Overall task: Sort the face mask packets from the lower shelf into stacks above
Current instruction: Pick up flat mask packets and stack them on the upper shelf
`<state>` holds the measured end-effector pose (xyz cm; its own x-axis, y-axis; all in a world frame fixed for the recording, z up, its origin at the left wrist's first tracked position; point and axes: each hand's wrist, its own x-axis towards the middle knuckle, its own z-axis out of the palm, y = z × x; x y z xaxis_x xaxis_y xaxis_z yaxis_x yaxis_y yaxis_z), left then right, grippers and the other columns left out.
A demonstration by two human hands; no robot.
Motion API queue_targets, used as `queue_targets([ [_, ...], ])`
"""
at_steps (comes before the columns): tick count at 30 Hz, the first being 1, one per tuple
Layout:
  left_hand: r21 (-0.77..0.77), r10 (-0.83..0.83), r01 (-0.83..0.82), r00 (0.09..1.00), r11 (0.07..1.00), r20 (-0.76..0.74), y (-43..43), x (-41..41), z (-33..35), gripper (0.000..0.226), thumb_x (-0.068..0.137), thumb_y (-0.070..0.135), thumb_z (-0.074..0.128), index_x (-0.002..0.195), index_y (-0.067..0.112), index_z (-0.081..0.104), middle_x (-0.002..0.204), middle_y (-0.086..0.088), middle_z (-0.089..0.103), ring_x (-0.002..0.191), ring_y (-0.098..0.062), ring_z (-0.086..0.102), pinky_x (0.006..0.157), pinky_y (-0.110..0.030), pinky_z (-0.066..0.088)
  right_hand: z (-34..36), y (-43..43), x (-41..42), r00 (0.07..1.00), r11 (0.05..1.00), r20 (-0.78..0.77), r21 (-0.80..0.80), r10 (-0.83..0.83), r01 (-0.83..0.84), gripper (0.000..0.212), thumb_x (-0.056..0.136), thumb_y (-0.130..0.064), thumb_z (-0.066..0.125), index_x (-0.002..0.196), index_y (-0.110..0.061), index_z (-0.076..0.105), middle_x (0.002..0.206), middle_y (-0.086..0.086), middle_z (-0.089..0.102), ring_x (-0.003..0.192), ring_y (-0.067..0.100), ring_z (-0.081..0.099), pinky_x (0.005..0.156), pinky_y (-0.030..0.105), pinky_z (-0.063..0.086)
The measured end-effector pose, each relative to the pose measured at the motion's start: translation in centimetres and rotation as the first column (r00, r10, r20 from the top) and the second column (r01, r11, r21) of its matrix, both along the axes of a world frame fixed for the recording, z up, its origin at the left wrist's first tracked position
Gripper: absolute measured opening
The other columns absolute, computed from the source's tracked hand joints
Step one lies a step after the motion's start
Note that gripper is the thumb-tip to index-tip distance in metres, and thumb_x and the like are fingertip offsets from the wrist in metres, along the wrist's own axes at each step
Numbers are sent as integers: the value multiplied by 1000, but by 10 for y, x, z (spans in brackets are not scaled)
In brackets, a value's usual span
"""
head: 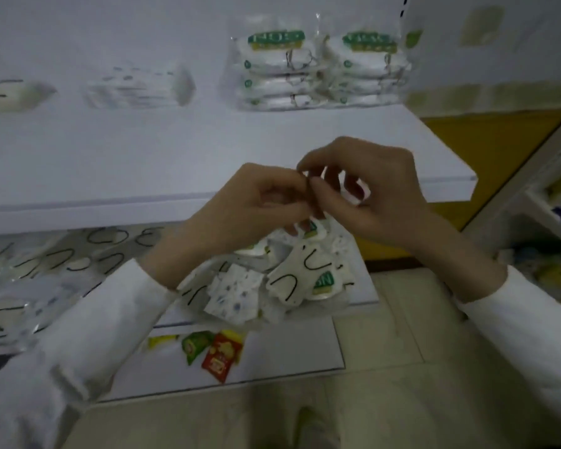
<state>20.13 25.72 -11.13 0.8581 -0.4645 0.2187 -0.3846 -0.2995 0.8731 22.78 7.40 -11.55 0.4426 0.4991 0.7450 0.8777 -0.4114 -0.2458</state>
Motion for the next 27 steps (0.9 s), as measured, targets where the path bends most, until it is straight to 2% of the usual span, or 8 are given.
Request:
queue_targets([
  [4,14,-82,87,969,996,-235,29,-19,-58,10,83,20,65,90,19,72,85,0,73,76,-19,69,68,-27,55,-79,-1,-25,986,986,-168,-165,7,-35,16,88,-9,56,89,-5,71,62,0,63,50,9,53,48,22,43],
  [6,77,-42,74,935,994,-352,35,-15,-103,11,88,14,62,92,20,70,87,-1,73,78,-17,69,68,-26,55,-132,-11,-17,930,964,-342,-262,-136,44,19,87,-16,55,88,-9,72,63,0,65,50,12,57,47,24,44],
  [9,199,142,-46,852,979,-503,43,-2,-175,14,91,8,58,90,19,67,91,-4,72,76,-14,67,71,-30,55,-210,-27,5,730,904,-550,-362,-405,229,16,84,-12,59,90,-9,73,78,7,72,64,21,66,58,26,49],
  [14,369,349,-166,786,914,-510,44,21,-272,13,90,7,57,85,14,67,92,-9,70,77,-16,63,69,-29,53,-290,-28,51,307,762,-702,-545,-643,351,22,92,-12,52,88,-6,73,87,14,70,82,31,62,66,26,42],
  [17,424,386,-203,828,883,-406,29,42,-301,17,91,6,55,96,1,69,101,-11,69,89,-20,63,76,-26,48,-314,-16,70,106,710,-741,-578,-663,402,34,93,-11,47,60,-8,53,65,6,54,66,23,51,55,26,34],
  [19,426,427,-258,825,867,-370,16,62,-312,23,91,4,52,110,1,66,115,-12,65,105,-22,60,86,-22,42,-327,-7,76,-5,671,-764,-569,-645,475,34,94,-13,46,60,-7,49,66,6,53,72,22,51,52,26,34],
  [22,433,458,-279,797,857,-394,-5,89,-319,38,96,8,47,133,3,48,138,-15,49,126,-25,47,97,-21,33,-339,1,81,-152,604,-830,-503,-536,618,24,93,-18,50,74,-4,55,69,7,52,77,24,53,62,27,42],
  [27,509,458,-218,786,833,-414,-25,111,-330,48,97,16,45,143,3,34,146,-14,39,134,-27,37,108,-30,28,-350,3,88,-243,569,-934,-352,-260,743,36,80,-33,72,88,2,67,90,18,69,88,32,65,82,40,55],
])
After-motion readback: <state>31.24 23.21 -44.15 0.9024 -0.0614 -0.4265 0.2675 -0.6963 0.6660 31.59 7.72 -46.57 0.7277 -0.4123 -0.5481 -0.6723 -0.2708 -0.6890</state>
